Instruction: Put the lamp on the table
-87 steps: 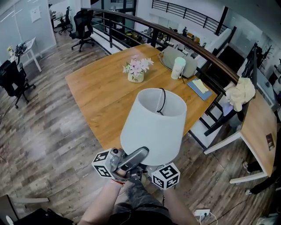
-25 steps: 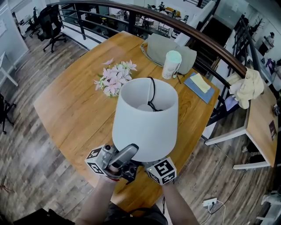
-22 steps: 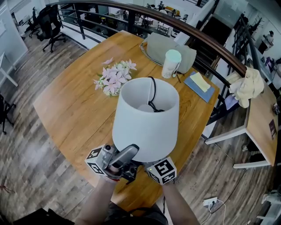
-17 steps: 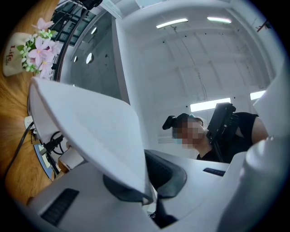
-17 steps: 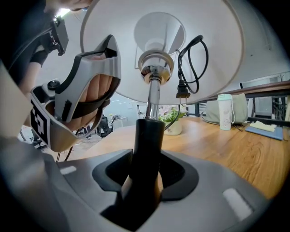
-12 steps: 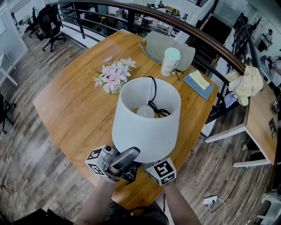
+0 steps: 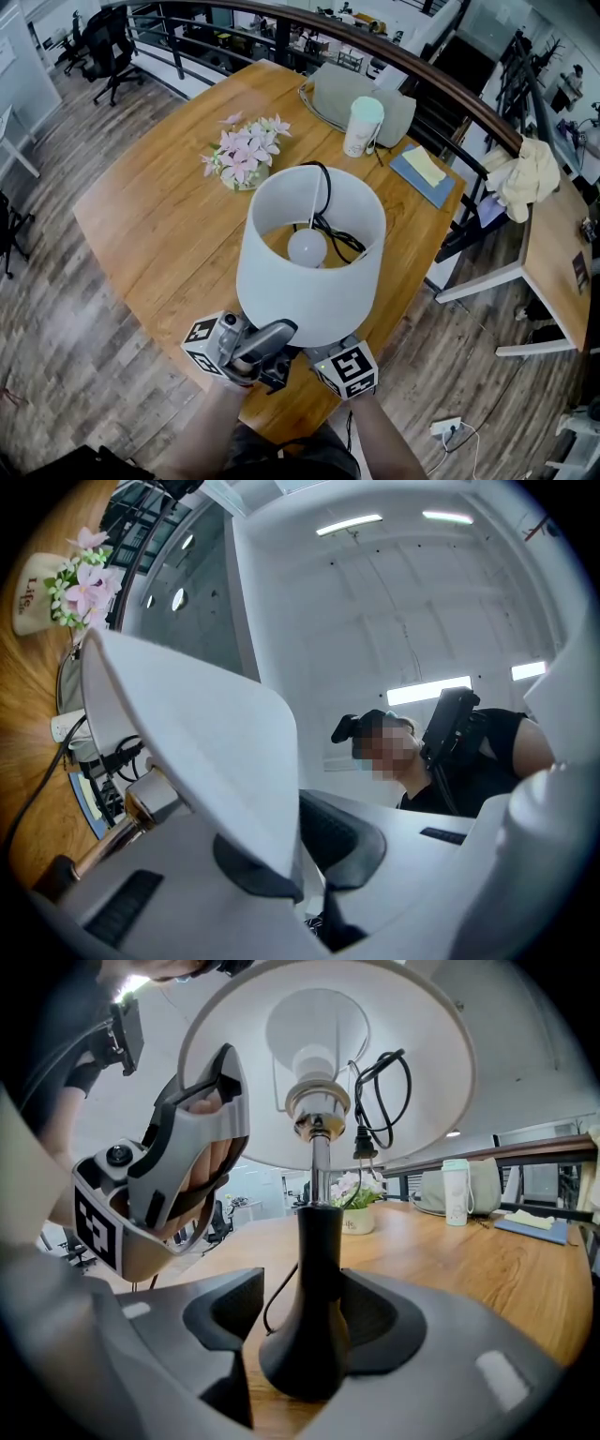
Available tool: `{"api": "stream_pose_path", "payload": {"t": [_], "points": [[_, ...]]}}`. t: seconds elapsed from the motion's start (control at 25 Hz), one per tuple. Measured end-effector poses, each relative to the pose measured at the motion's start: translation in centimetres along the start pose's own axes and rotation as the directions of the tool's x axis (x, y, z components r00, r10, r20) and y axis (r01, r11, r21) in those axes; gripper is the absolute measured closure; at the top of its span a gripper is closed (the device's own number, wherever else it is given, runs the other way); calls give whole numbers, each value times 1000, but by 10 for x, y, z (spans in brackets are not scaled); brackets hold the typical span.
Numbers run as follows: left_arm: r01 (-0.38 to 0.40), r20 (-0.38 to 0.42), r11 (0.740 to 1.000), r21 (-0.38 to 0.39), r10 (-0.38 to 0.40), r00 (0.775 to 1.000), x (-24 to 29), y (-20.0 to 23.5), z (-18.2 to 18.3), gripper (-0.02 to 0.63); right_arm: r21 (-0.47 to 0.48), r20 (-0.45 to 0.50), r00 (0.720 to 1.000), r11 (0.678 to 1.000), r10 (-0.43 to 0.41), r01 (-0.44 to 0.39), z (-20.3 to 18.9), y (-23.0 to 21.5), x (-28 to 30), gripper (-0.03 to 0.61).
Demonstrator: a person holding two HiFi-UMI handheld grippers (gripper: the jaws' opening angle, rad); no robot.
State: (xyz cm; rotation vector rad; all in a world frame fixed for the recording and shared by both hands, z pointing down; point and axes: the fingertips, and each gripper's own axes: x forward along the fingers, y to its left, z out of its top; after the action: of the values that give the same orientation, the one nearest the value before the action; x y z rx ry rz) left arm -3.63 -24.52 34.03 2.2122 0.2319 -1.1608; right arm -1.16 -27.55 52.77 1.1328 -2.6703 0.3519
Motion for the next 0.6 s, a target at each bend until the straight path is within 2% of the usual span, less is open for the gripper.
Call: {"api": "stream_pose_path", "payload": {"t": [0.6], "points": [[8, -50, 1000, 19, -7, 999, -7, -18, -26, 614, -7, -28, 999, 1000, -30, 29, -13, 9, -25, 333]]}}
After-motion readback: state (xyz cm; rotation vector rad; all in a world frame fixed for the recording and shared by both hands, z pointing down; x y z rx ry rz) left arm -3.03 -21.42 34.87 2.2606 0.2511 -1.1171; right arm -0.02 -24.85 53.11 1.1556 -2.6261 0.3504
